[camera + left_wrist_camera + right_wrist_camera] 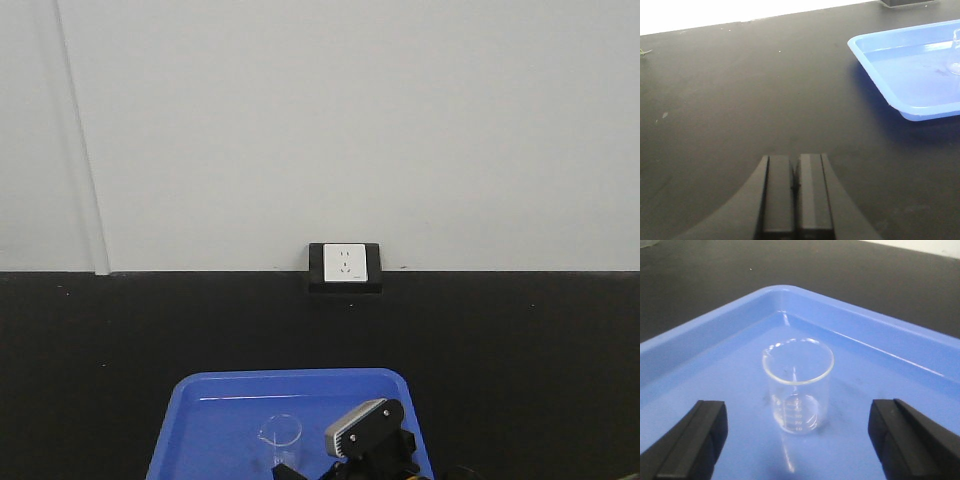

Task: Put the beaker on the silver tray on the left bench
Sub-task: 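Lower the open right gripper around the clear glass beaker, then close the right gripper on the beaker and lift it out of the tray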

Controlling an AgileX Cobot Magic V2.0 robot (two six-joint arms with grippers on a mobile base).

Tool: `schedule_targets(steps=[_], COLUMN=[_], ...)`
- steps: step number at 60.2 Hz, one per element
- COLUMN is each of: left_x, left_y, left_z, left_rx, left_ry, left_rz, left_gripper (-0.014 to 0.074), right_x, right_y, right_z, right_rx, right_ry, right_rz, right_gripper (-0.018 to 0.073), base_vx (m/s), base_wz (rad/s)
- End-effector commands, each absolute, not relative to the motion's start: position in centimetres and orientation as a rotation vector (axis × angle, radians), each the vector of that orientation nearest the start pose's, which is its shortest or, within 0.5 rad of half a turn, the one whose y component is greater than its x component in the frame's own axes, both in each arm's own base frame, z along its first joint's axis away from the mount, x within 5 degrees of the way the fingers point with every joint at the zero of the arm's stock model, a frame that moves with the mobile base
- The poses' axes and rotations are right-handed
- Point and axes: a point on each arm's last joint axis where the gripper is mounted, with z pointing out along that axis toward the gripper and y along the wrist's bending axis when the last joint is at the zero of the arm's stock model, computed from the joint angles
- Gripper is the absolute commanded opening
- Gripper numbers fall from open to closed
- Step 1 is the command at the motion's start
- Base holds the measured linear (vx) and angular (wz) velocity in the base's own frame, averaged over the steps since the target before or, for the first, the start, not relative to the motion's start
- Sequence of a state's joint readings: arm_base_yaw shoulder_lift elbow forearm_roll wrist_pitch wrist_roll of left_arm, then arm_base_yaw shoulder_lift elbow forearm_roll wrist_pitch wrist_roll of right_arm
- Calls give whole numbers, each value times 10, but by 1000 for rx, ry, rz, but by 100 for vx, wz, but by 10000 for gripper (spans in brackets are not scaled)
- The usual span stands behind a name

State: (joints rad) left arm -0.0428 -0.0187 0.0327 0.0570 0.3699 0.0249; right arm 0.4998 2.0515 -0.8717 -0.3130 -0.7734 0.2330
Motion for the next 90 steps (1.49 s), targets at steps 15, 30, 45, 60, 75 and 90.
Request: schedule_targets(steps=[15, 30, 45, 60, 75, 90], left_x=[54, 54, 54, 54, 54, 54], left_y=[-1, -1, -1, -1, -1, -1], left_z=[170, 170, 170, 170, 170, 170], left_rx=[102, 102, 102, 102, 102, 102], left_ry=[1801, 1801, 1801, 1801, 1801, 1801], left_rz=[32, 32, 32, 32, 32, 32], left_gripper=[1, 1, 1, 1, 1, 1], right_x=[369, 387, 385, 367, 301, 192], right_y=[229, 241, 241, 220, 148, 84], right_z=[123, 121, 138, 225, 336, 361], right_rx=[-591, -567, -567, -578, -415, -367], right_ry=[1702, 1703, 1746, 1896, 1879, 1742], right_rz=[656, 701, 719, 548, 179, 140], right_gripper=[583, 479, -18, -14, -11, -11], base_vx=[0, 0, 0, 0, 0, 0], base_wz=[0, 0, 0, 0, 0, 0])
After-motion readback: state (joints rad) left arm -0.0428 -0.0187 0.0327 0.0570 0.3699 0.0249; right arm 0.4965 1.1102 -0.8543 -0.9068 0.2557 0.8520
